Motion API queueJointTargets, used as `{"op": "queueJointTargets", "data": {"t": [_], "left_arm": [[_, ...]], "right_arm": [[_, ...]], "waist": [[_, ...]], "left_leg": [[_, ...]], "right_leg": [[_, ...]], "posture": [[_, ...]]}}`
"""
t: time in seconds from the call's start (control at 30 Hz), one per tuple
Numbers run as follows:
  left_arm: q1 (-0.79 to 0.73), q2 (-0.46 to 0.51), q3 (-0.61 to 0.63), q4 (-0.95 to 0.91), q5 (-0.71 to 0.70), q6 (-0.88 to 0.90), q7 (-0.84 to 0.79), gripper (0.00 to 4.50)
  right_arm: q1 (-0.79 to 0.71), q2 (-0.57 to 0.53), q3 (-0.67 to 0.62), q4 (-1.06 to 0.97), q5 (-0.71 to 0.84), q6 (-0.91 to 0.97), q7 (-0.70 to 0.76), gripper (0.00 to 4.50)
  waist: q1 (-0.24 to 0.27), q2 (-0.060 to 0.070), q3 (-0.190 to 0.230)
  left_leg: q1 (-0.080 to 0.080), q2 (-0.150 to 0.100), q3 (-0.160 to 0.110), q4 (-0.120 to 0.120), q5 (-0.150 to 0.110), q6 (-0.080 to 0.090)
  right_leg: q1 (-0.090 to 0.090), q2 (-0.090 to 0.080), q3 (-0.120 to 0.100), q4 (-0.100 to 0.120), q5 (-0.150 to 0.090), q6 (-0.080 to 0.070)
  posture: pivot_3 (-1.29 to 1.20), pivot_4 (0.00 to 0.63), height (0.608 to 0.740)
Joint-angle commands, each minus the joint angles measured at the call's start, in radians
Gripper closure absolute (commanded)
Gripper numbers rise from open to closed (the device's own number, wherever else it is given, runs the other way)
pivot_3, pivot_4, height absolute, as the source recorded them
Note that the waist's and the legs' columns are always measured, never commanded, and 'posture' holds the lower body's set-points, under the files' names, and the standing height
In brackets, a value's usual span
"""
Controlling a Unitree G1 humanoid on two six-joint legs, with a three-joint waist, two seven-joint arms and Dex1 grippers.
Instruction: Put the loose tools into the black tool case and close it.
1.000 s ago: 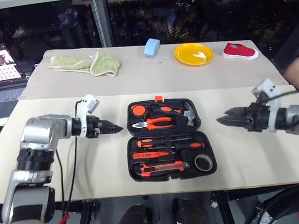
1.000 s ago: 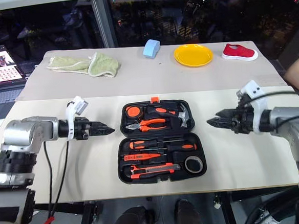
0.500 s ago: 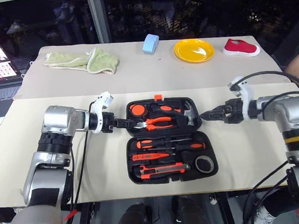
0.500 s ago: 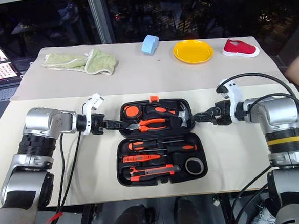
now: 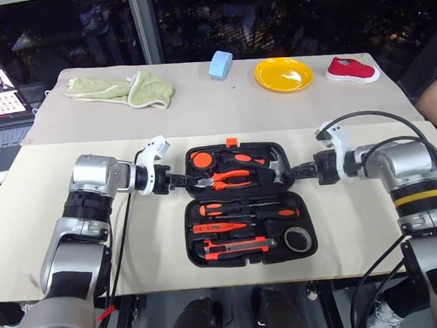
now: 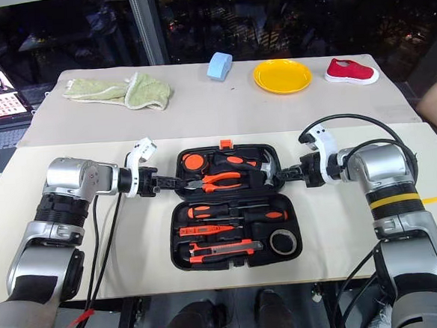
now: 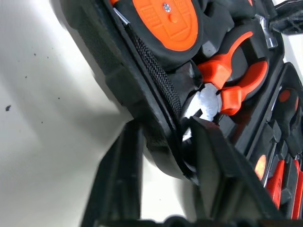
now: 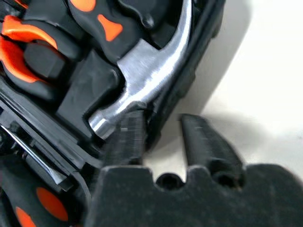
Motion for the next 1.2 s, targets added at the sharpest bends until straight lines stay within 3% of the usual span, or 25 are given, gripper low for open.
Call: {"op": "queueJointTargets", "data": {"t": [0.03,0.47,0.53,0.57,0.8,1.17,1.2], "left_arm": [[-0.001,0.011,-0.036,-0.048,-0.005,-0.007,-0.046,3.76],[0.016,0.015,-0.054,-0.085,-0.011,-0.005,-0.07,3.88],[0.021,0.008,-0.047,-0.089,-0.014,-0.012,-0.066,2.89],[0.022,0.005,-0.043,-0.09,-0.015,-0.013,-0.063,2.71],[-0.029,0.053,-0.017,-0.056,-0.029,0.049,-0.088,0.02],[-0.047,0.077,-0.023,0.014,-0.002,0.025,-0.069,0.02],[-0.046,0.067,-0.023,0.017,-0.001,0.028,-0.061,0.27]], "right_arm": [[-0.018,0.008,-0.01,-0.014,-0.014,-0.036,0.004,4.5],[0.015,0.025,-0.057,-0.083,0.012,0.0,-0.013,4.5],[0.013,0.026,-0.061,-0.079,0.013,0.002,-0.017,4.5],[0.012,0.026,-0.063,-0.079,0.013,0.003,-0.018,4.5],[-0.009,0.021,-0.059,-0.069,0.012,0.004,-0.013,4.5],[-0.014,0.029,-0.045,-0.058,-0.004,-0.018,-0.009,4.5],[-0.016,0.03,-0.045,-0.056,-0.005,-0.018,-0.009,4.5]], "waist": [[-0.002,0.0,0.0],[-0.01,0.0,0.0],[-0.01,0.0,0.0],[-0.009,0.0,0.0],[-0.008,0.0,0.0],[-0.017,0.0,0.0],[-0.017,0.0,0.0]], "left_leg": [[0.0,0.0,0.0,0.0,0.0,0.0],[0.0,0.0,0.0,0.0,0.0,0.0],[0.0,0.0,0.0,0.0,0.0,0.0],[0.0,0.0,0.0,0.0,0.0,0.0],[0.0,0.0,0.0,0.0,0.0,0.0],[-0.001,0.0,0.0,-0.001,0.0,0.001],[-0.001,0.0,0.0,-0.001,0.0,0.001]], "right_leg": [[0.0,0.0,0.0,0.0,0.0,0.0],[0.0,0.0,0.0,0.0,0.0,0.0],[0.0,0.0,0.0,0.0,0.0,0.0],[0.0,0.0,0.0,0.0,0.0,0.0],[0.0,0.0,0.0,0.0,0.0,0.0],[-0.002,0.0,0.0,0.001,0.0,0.0],[-0.002,0.0,0.0,0.0,0.0,0.0]], "posture": [[0.0,0.15,0.732],[0.0,0.15,0.732],[0.0,0.15,0.732],[0.0,0.15,0.732],[0.0,0.15,0.732],[0.0,0.15,0.732],[0.0,0.15,0.732]]}}
